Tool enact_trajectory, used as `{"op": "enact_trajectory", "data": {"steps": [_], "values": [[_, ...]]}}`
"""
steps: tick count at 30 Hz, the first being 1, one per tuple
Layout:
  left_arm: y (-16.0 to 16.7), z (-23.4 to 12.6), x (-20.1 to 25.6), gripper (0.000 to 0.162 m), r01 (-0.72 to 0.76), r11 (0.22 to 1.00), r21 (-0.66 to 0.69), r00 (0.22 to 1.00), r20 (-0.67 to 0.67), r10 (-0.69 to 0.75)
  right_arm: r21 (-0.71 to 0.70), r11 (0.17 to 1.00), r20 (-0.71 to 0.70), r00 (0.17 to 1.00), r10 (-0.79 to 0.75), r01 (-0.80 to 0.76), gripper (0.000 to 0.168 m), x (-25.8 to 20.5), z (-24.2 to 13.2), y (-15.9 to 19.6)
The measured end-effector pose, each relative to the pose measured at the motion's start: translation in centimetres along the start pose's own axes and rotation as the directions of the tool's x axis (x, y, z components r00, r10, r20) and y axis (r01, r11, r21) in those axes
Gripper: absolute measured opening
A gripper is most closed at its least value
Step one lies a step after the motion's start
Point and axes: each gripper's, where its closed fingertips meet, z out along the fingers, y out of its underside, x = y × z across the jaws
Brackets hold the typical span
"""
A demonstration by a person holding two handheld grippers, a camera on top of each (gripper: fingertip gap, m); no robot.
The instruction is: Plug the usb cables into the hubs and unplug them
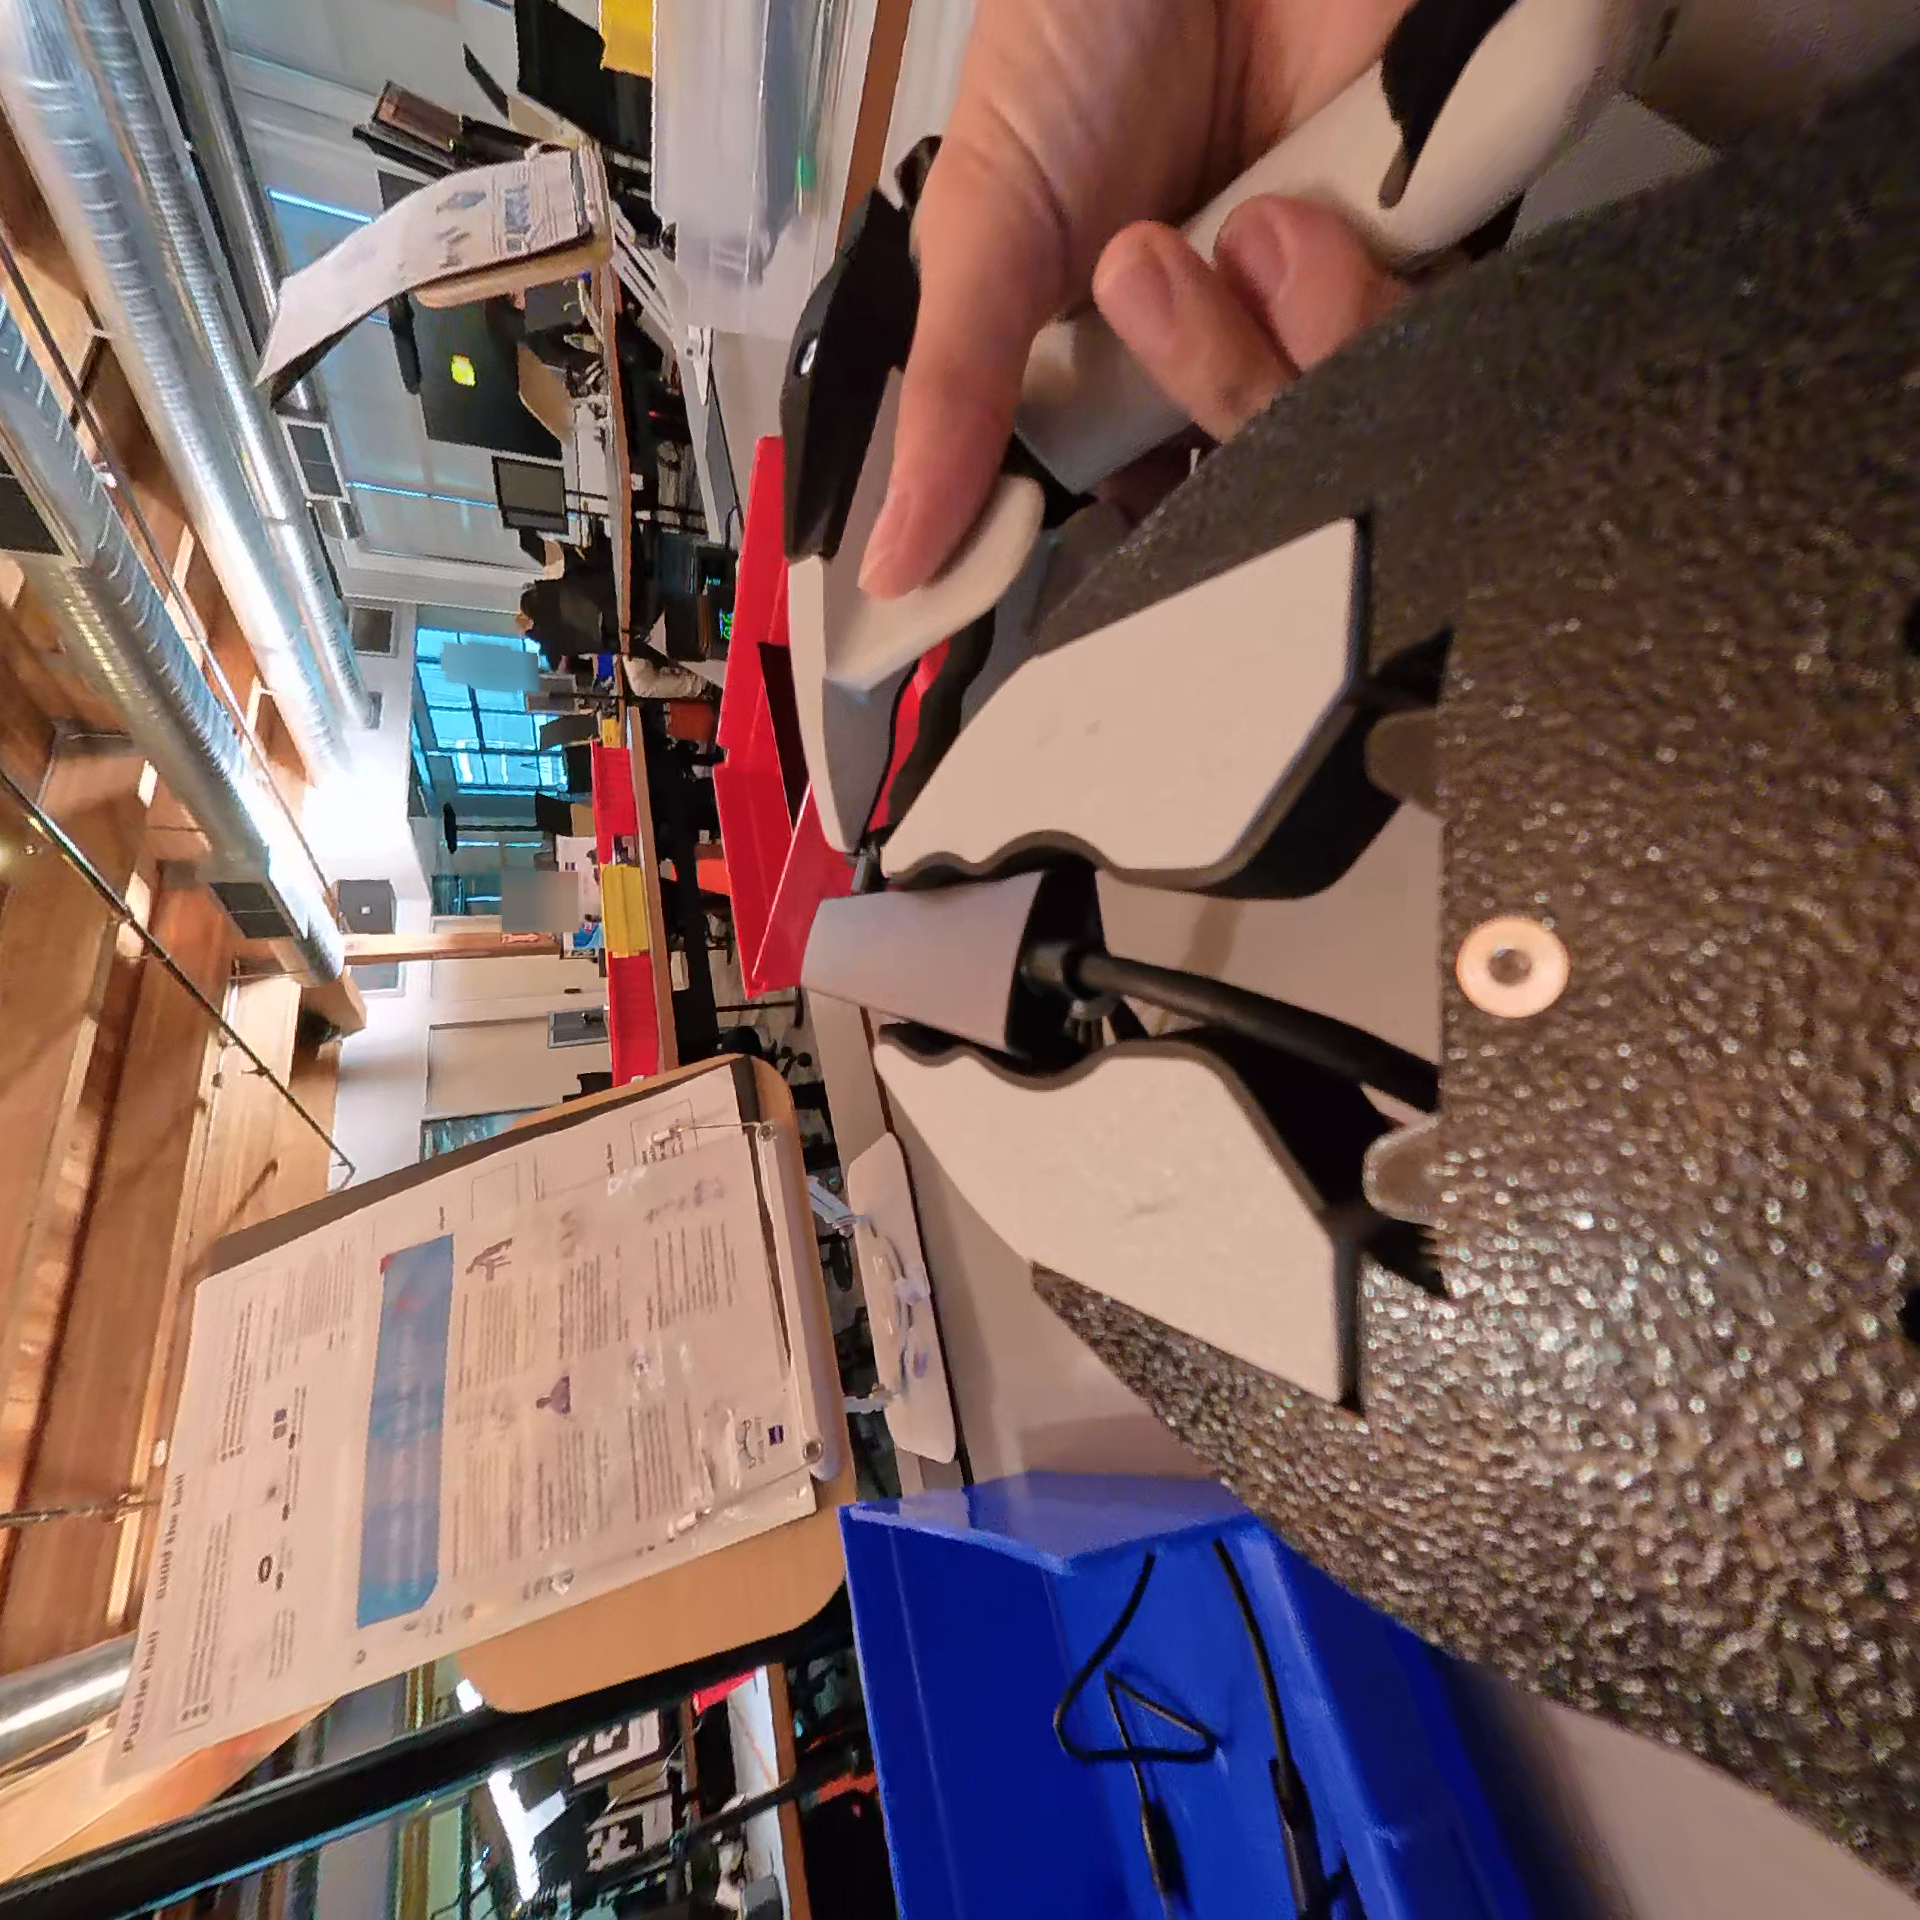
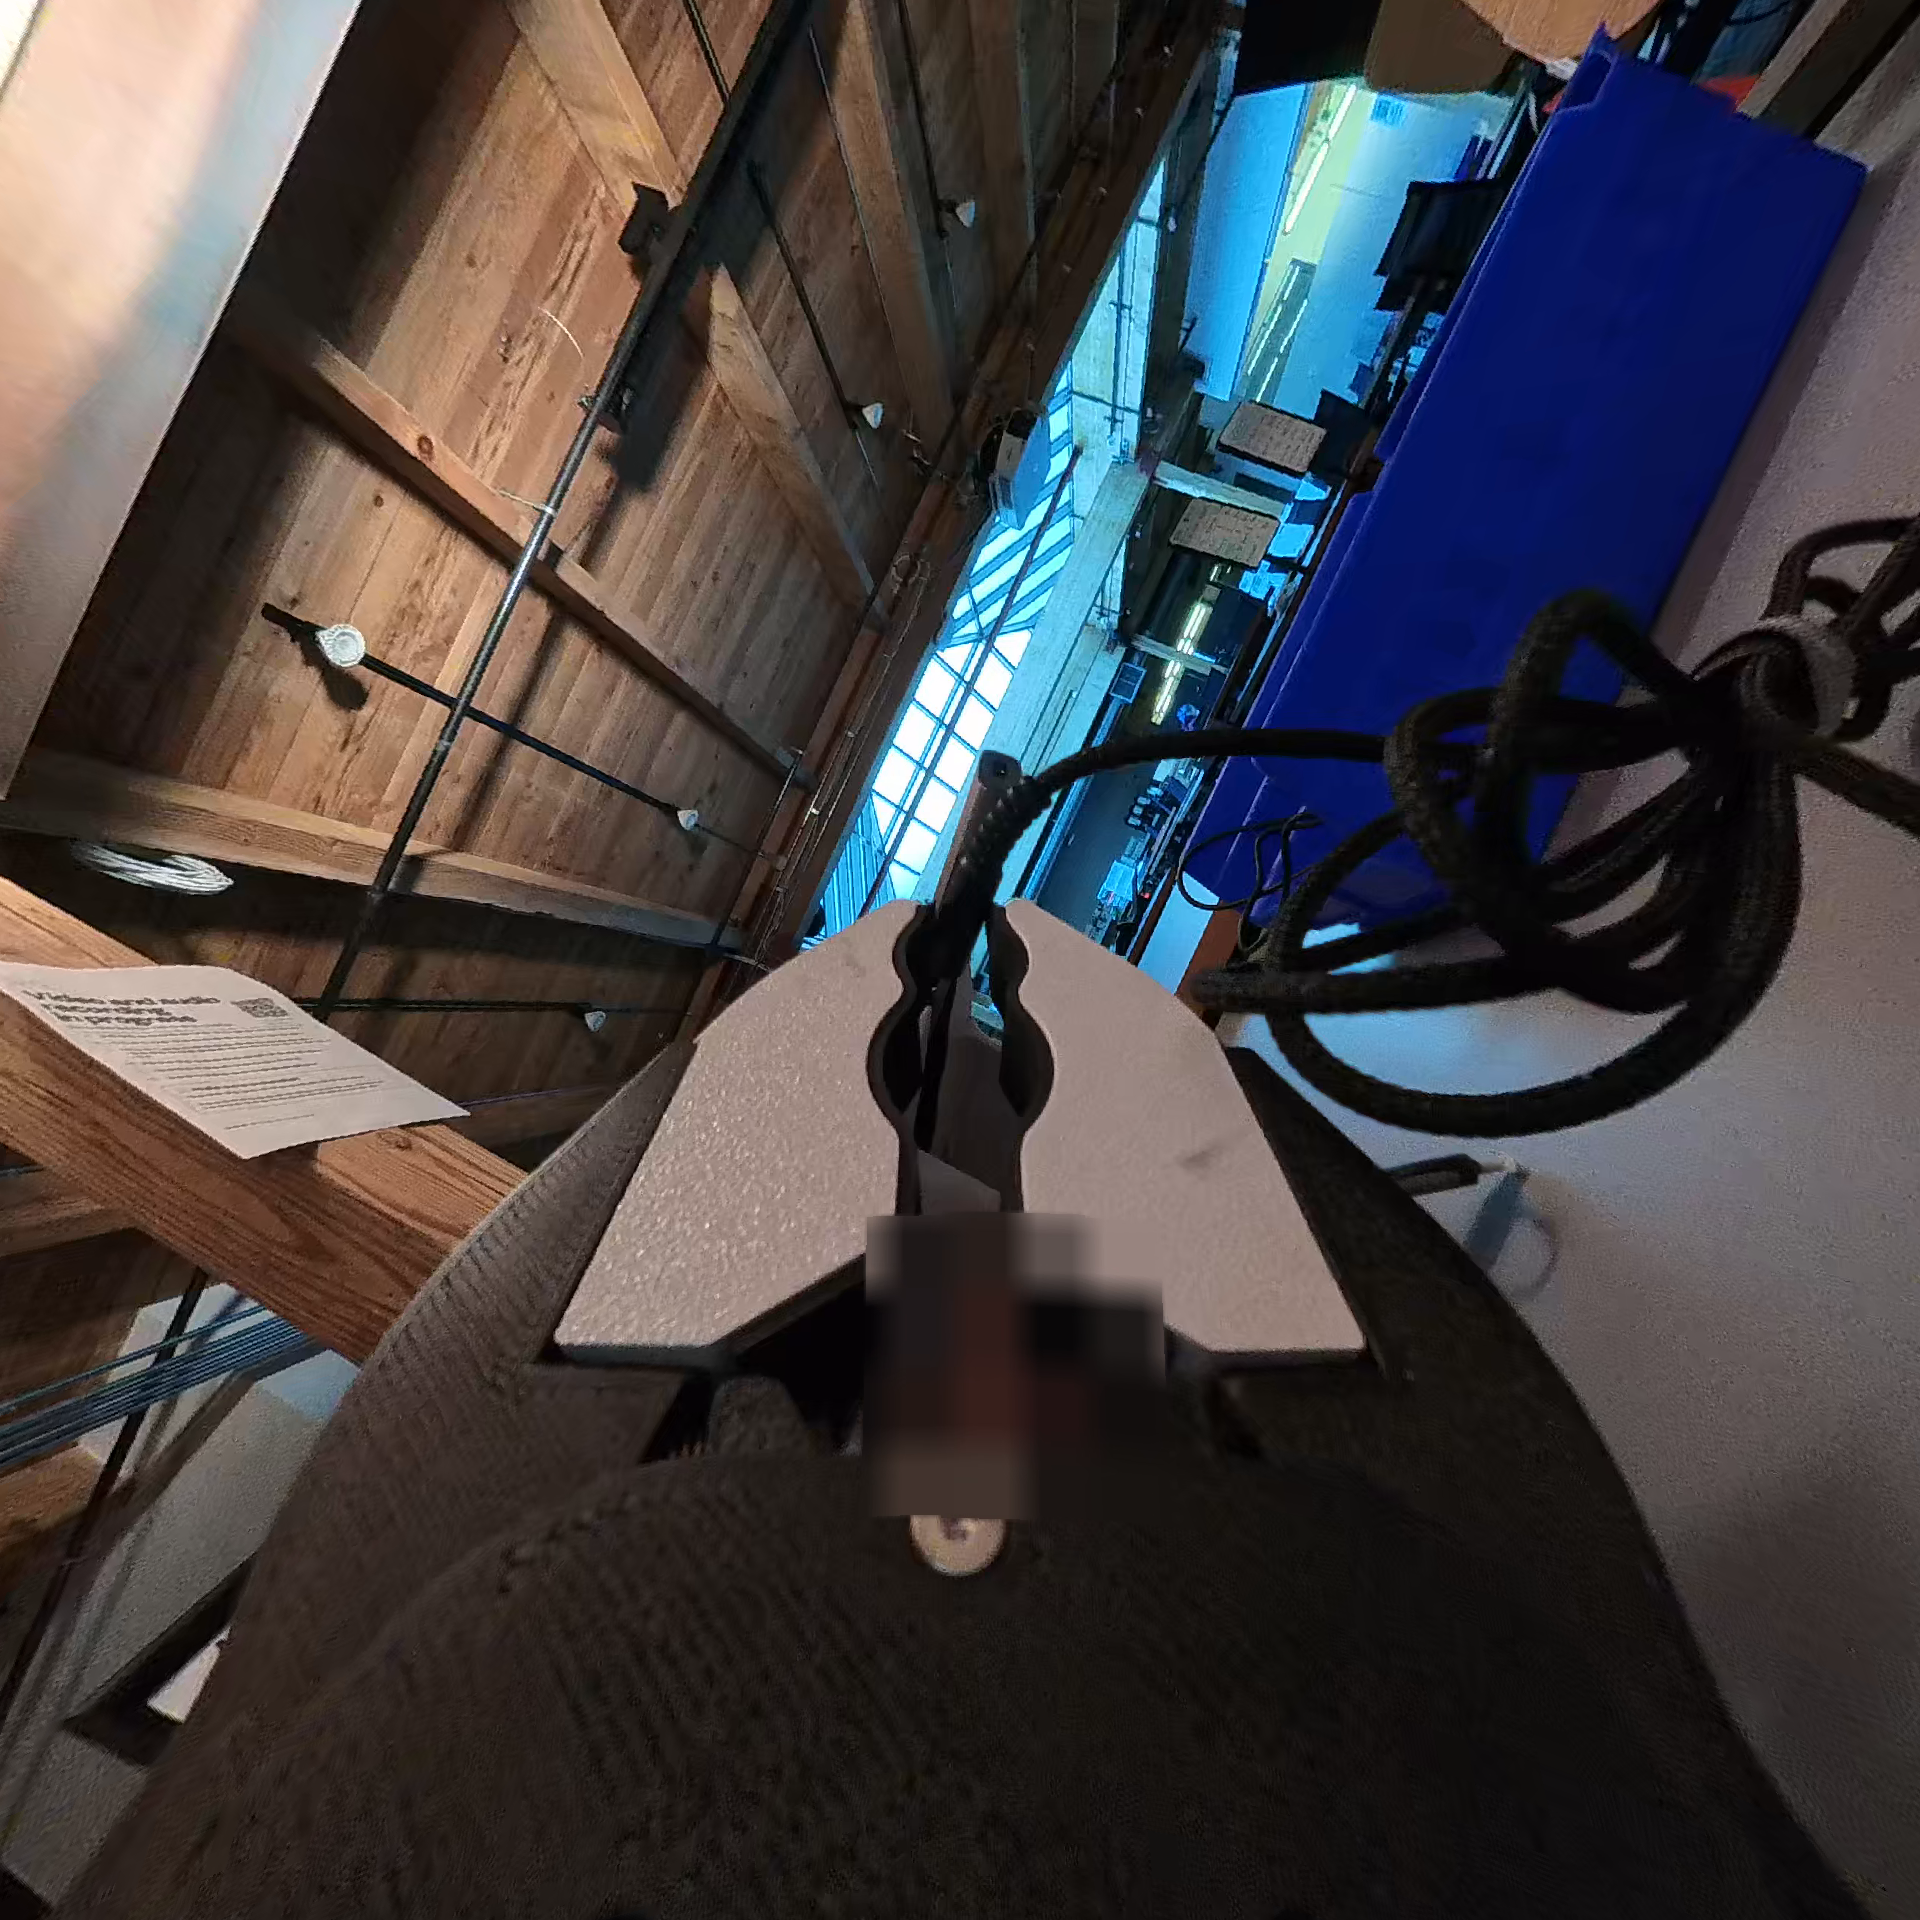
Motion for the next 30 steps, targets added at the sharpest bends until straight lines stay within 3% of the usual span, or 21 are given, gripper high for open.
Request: {"op": "enact_trajectory", "data": {"steps": [11,19,23,28,30], "values": [[0.4,0.0,0.0,0.025,-0.019,1.000,0.002,1.000,0.006,0.019,0.054,0.986,0.033,0.988,0.153,-0.155,0.009,0.4,0.6,0.1],[1.6,-0.2,-1.1,0.026,-0.029,0.999,-0.030,0.998,0.055,0.030,0.049,0.996,-0.093,0.993,0.073,-0.068,0.009,1.8,1.2,0.6],[2.2,-0.1,-1.3,0.026,0.055,0.998,-0.039,0.998,0.026,-0.054,0.026,0.999,-0.114,0.993,0.033,-0.030,0.009,2.3,1.0,0.7],[1.4,-0.2,-0.9,0.027,-0.243,0.969,-0.052,0.968,0.049,0.246,0.018,0.999,-0.091,0.995,0.027,-0.026,0.010,1.9,0.9,0.8],[1.4,-0.2,-0.8,0.027,-0.196,0.979,-0.051,0.980,0.032,0.198,0.013,1.000,-0.075,0.997,0.018,-0.017,0.010,1.7,0.7,0.8]]}}
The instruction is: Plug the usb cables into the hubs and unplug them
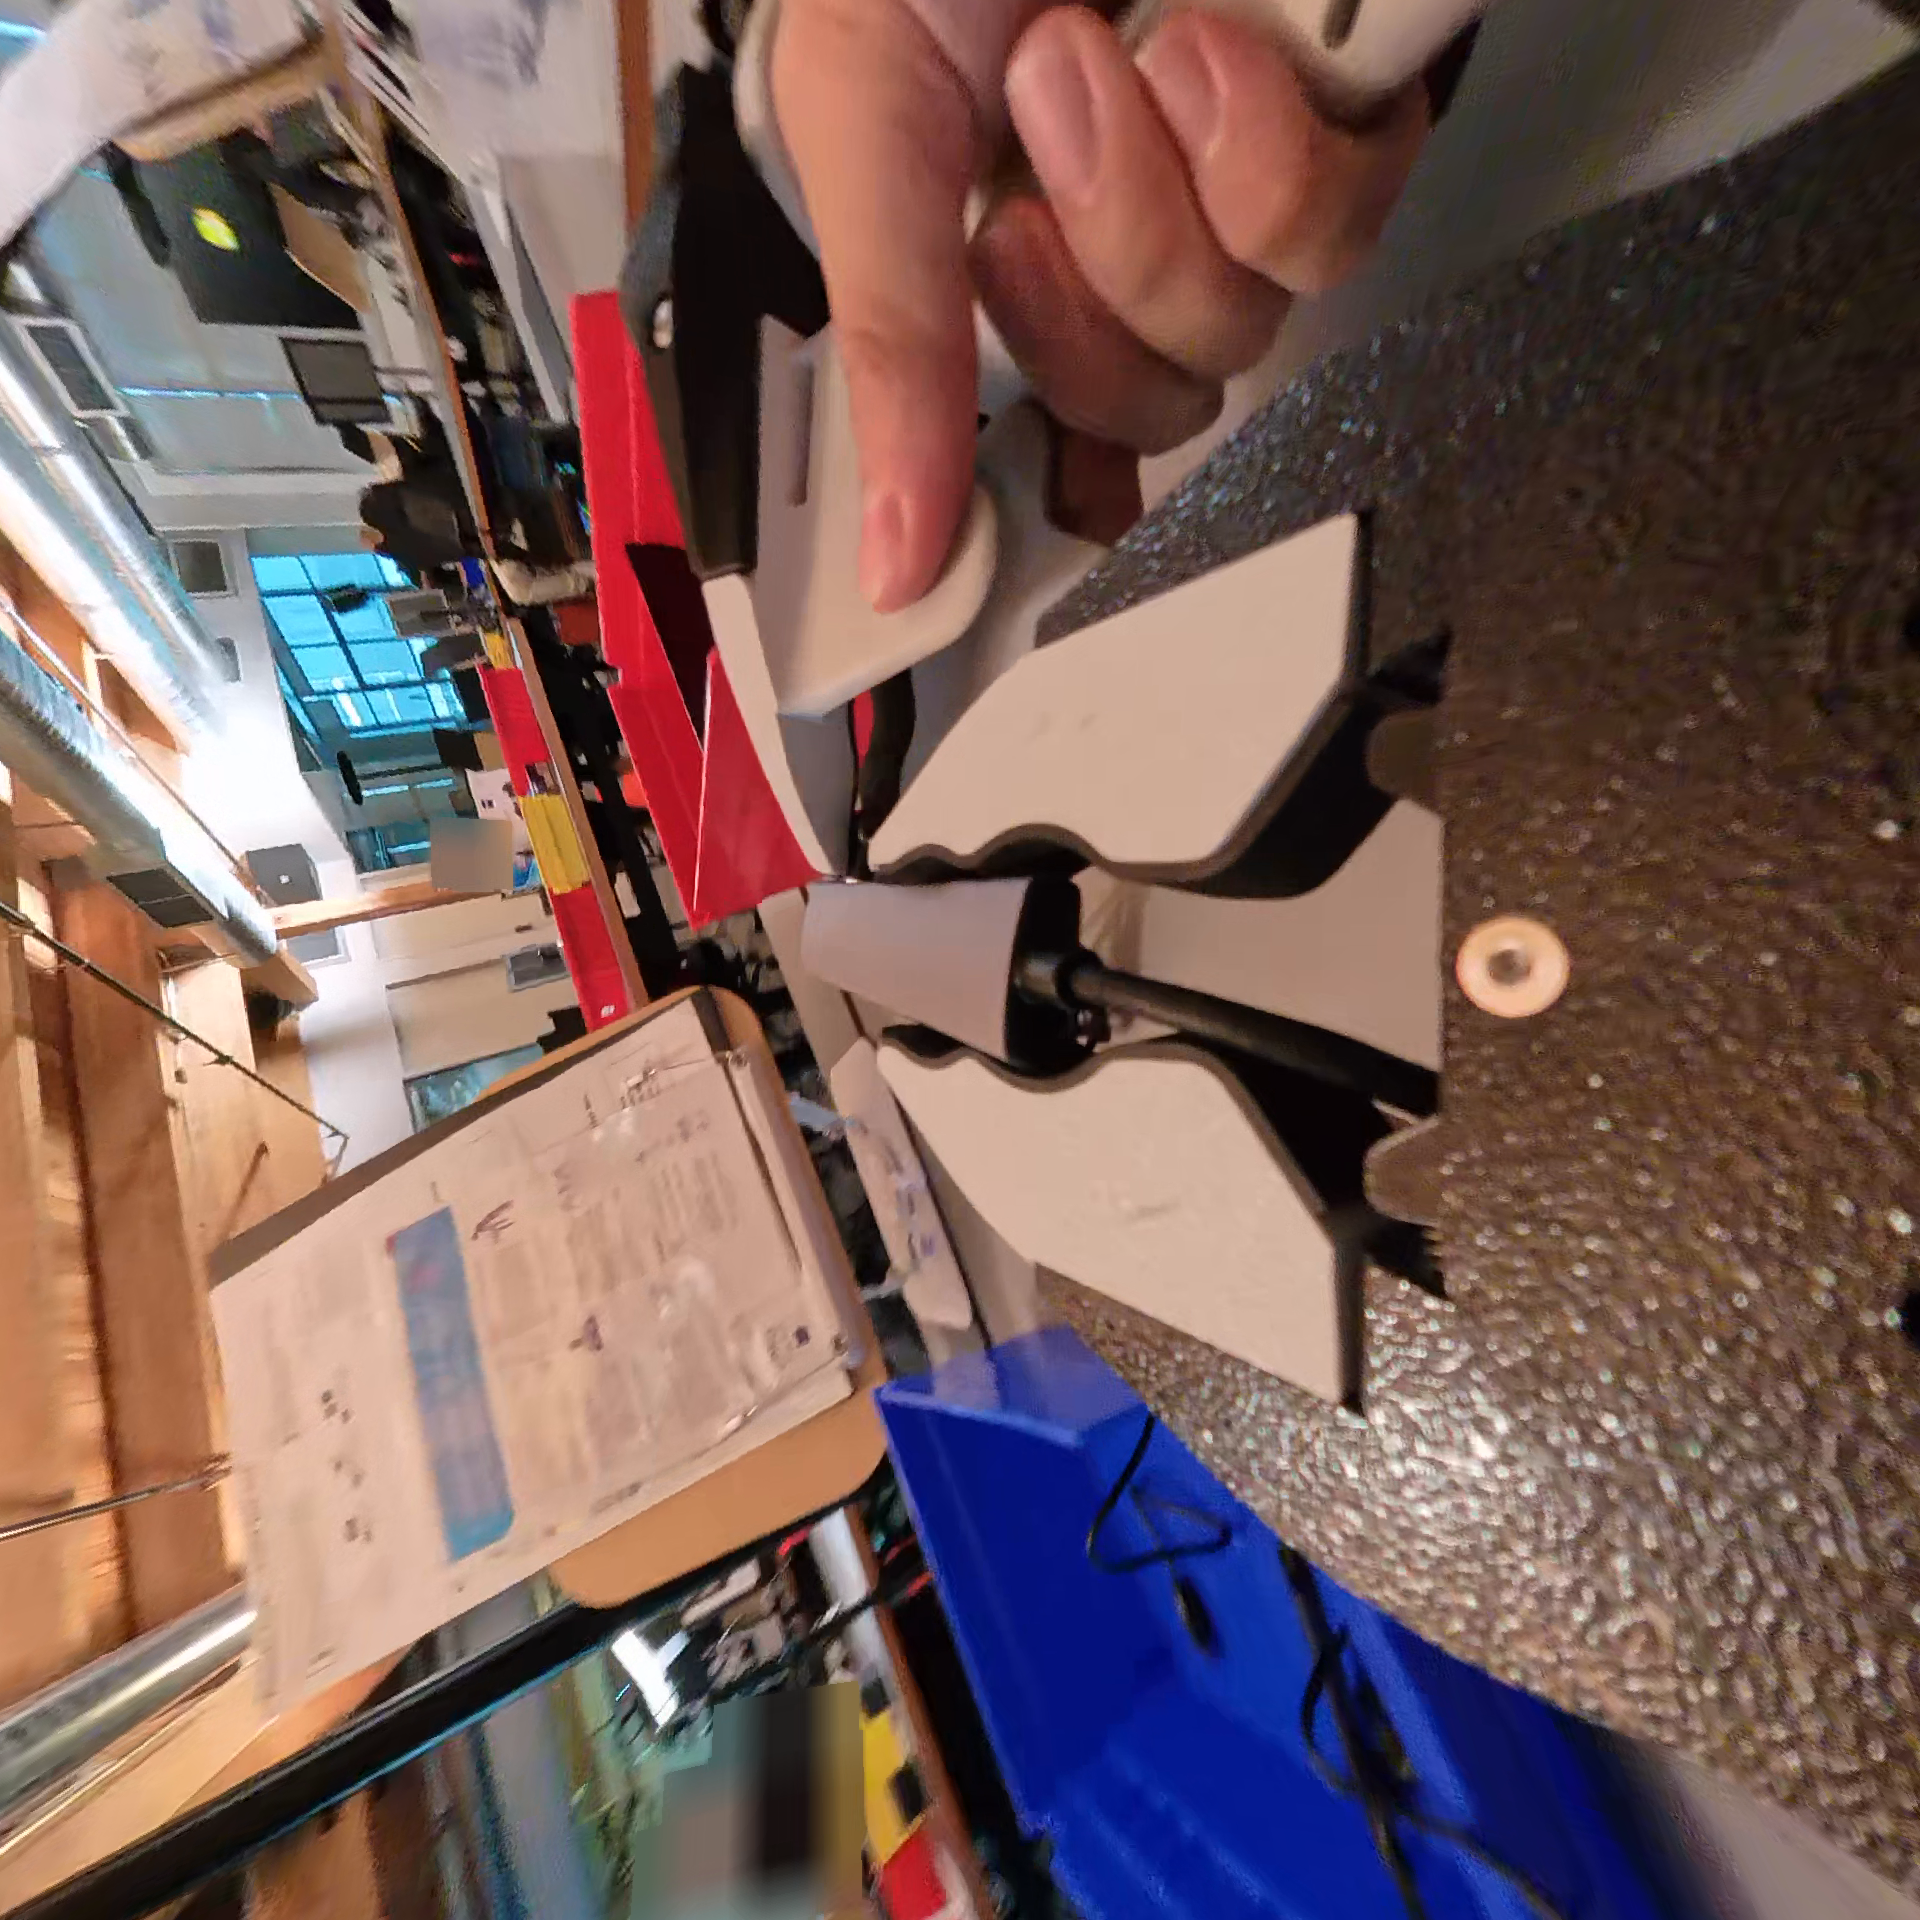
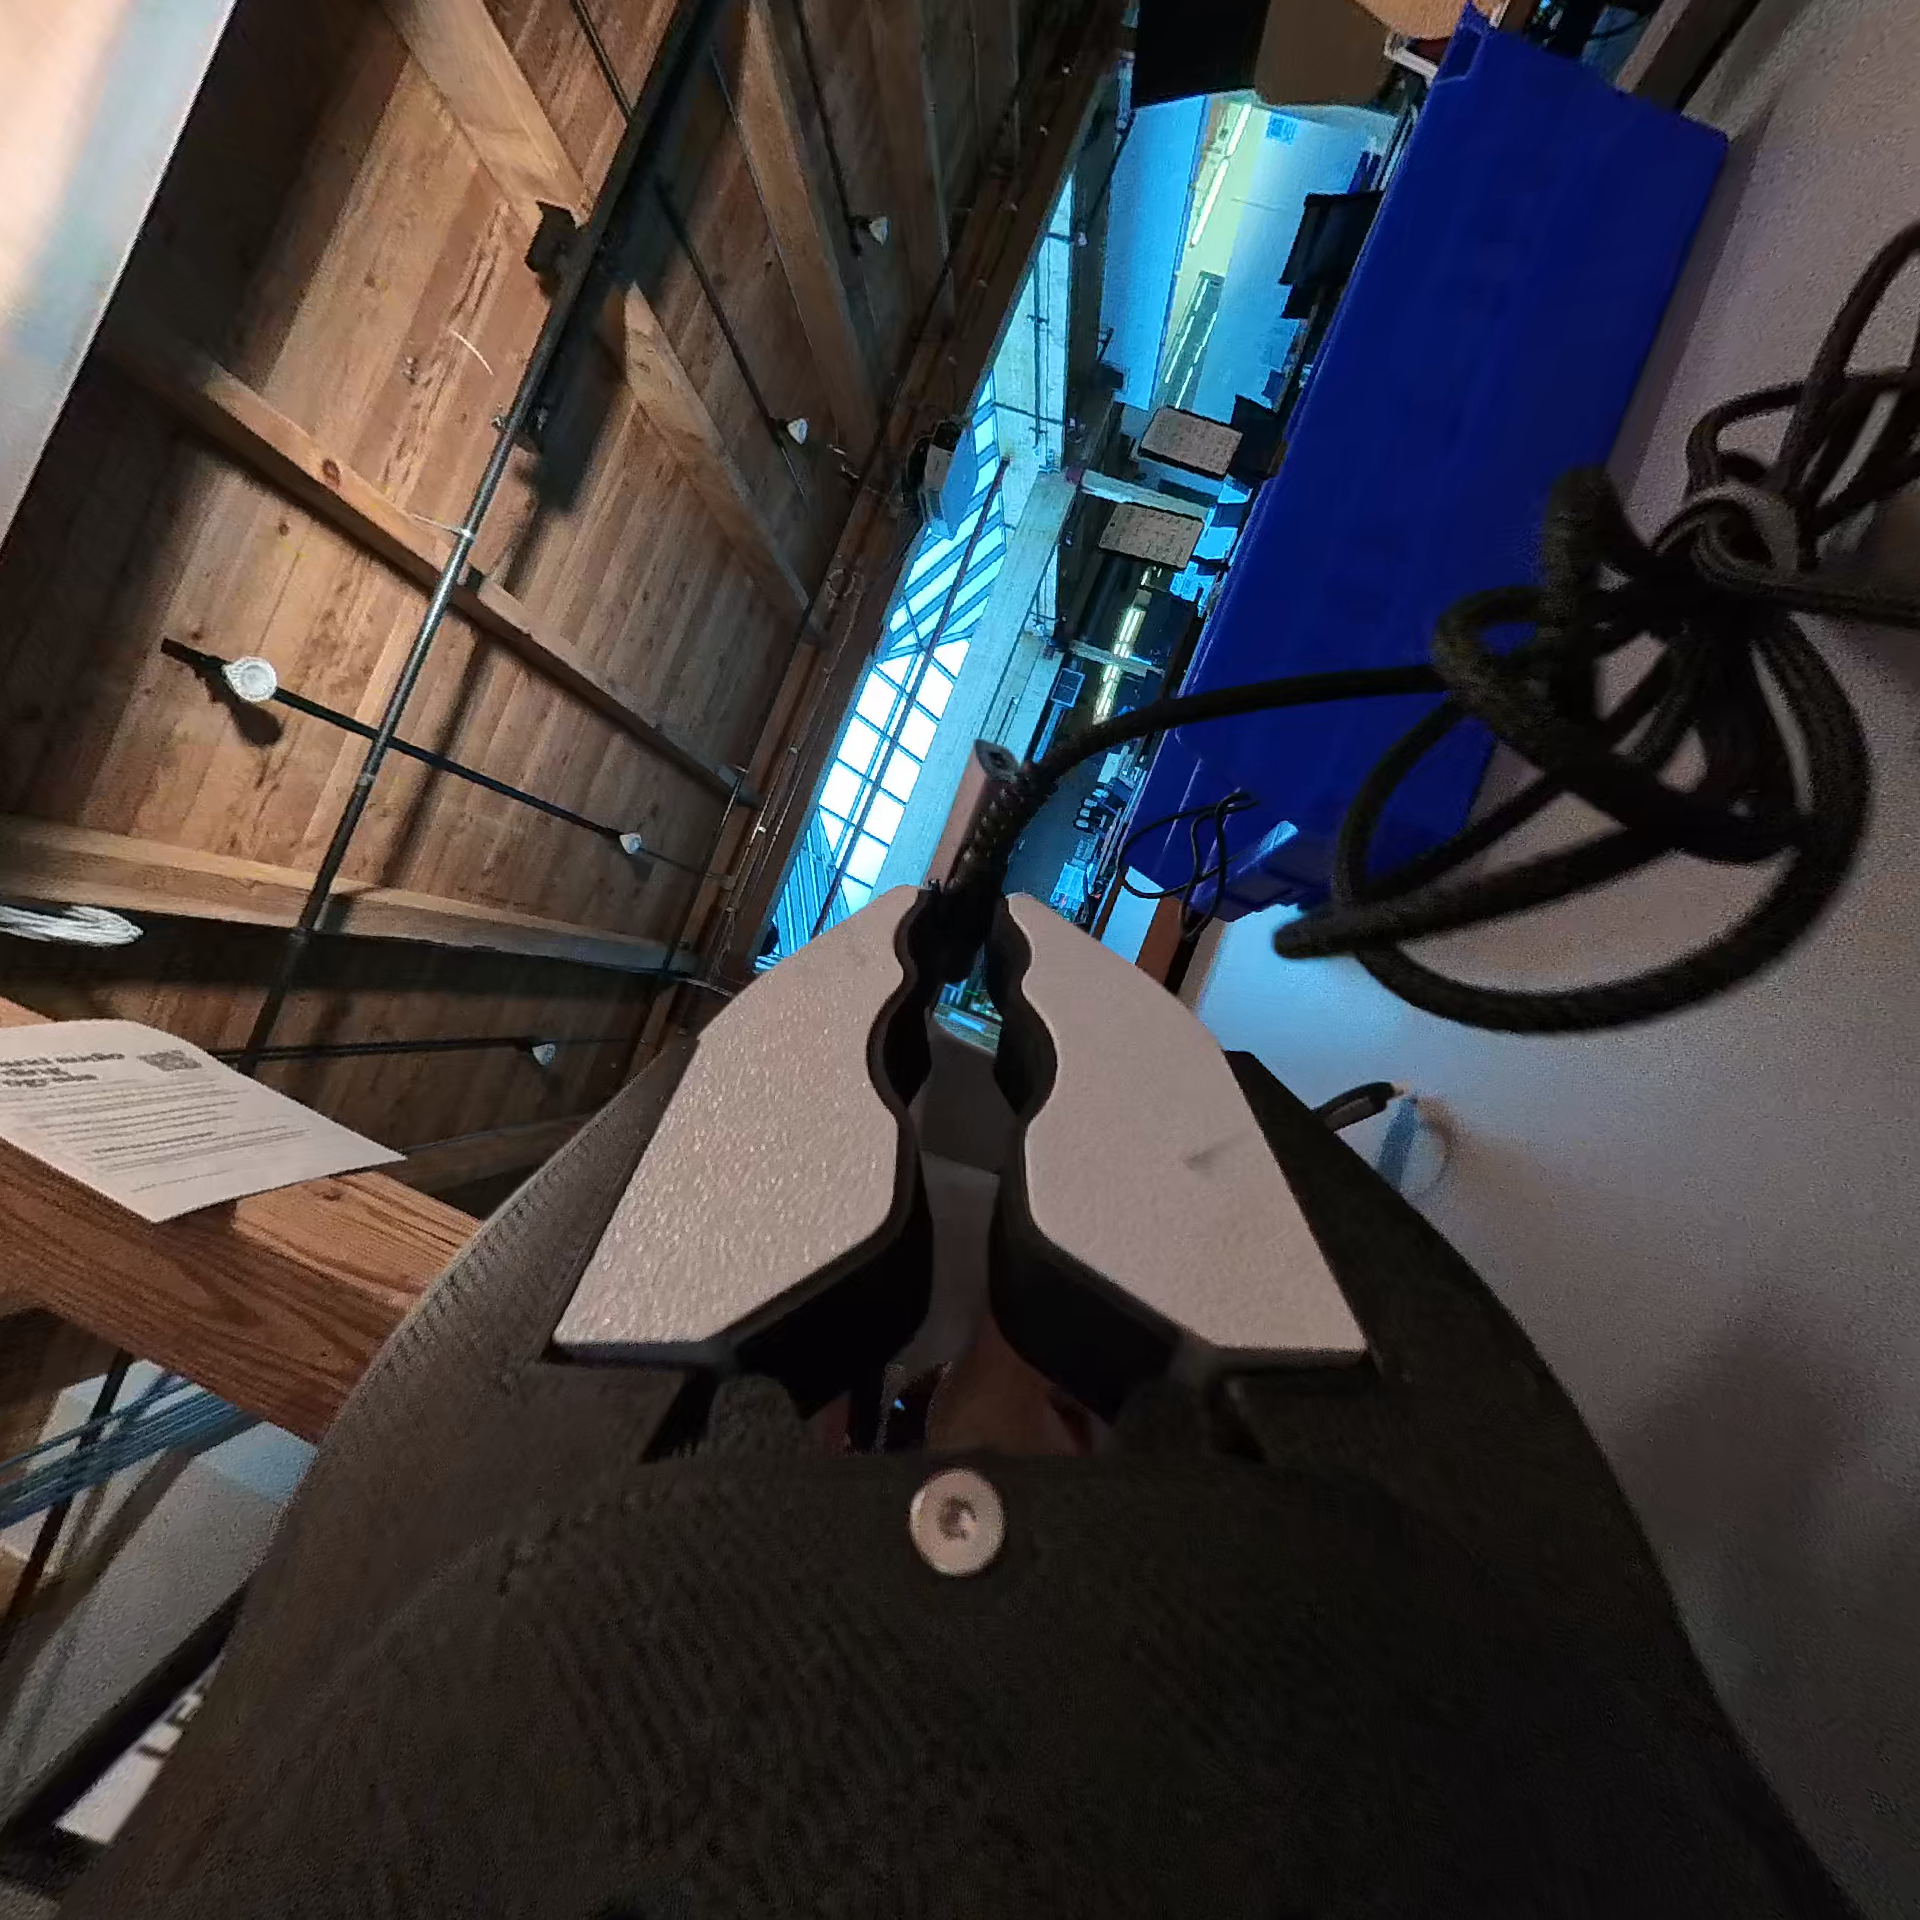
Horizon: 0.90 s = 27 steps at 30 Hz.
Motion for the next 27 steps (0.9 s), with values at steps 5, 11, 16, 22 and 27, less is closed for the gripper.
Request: {"op": "enact_trajectory", "data": {"steps": [5,11,16,22,27], "values": [[-0.2,0.0,0.3,0.027,-0.071,0.997,0.006,0.997,-0.008,0.071,-0.006,1.000,0.019,1.000,0.008,-0.008,0.010,0.0,-0.4,0.0],[0.2,0.2,0.6,0.027,0.066,0.998,0.005,0.997,-0.041,-0.065,-0.004,1.000,0.002,1.000,-0.016,0.016,0.009,0.0,-0.7,-0.1],[-0.1,0.2,1.0,0.026,-0.172,0.985,-0.002,0.985,-0.008,0.172,0.005,1.000,0.007,1.000,0.000,0.000,0.010,0.2,-1.1,-0.2],[0.7,0.5,1.2,0.026,-0.025,1.000,-0.015,0.999,-0.041,0.025,-0.003,1.000,-0.038,0.999,-0.015,0.014,0.010,0.9,-1.3,-0.4],[0.7,0.6,0.8,0.026,0.222,0.975,-0.020,0.972,-0.077,-0.223,-0.008,1.000,-0.022,0.999,-0.026,0.026,0.009,0.5,-1.1,-0.3]]}}
